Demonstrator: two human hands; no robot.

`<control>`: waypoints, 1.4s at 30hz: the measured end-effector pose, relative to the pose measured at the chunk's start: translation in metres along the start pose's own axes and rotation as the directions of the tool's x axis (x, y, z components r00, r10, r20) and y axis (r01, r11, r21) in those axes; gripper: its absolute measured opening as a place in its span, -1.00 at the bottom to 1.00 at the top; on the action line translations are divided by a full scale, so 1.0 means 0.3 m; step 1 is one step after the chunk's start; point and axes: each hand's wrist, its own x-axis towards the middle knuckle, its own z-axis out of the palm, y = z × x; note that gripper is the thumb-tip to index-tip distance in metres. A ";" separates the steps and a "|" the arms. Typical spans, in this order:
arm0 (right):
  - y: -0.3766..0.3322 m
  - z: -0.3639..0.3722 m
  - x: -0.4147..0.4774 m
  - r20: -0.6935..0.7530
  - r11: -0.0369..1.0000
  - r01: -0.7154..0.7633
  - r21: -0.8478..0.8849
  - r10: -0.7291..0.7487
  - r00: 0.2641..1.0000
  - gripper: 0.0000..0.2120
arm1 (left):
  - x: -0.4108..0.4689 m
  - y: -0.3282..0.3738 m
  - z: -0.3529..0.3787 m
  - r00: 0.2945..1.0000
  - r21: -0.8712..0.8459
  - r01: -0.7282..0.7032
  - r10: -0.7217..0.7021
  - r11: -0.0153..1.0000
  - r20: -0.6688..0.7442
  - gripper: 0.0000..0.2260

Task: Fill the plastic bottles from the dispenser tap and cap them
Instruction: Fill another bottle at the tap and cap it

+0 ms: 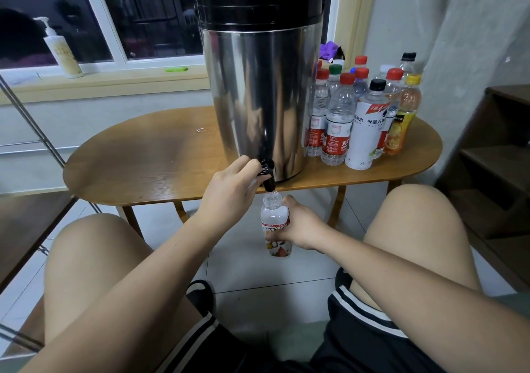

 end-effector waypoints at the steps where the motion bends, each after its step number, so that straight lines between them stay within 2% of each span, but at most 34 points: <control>1: 0.000 0.000 0.000 0.003 1.000 0.000 -0.004 0.000 1.000 -0.17 | 0.001 0.000 -0.001 1.000 -0.001 0.000 0.000 1.000 -0.001 -0.78; 42: 0.011 0.010 -0.004 0.035 1.000 -0.019 -0.015 0.019 0.999 -0.17 | -0.008 -0.006 0.008 1.000 0.001 -0.011 0.011 1.000 -0.008 -0.78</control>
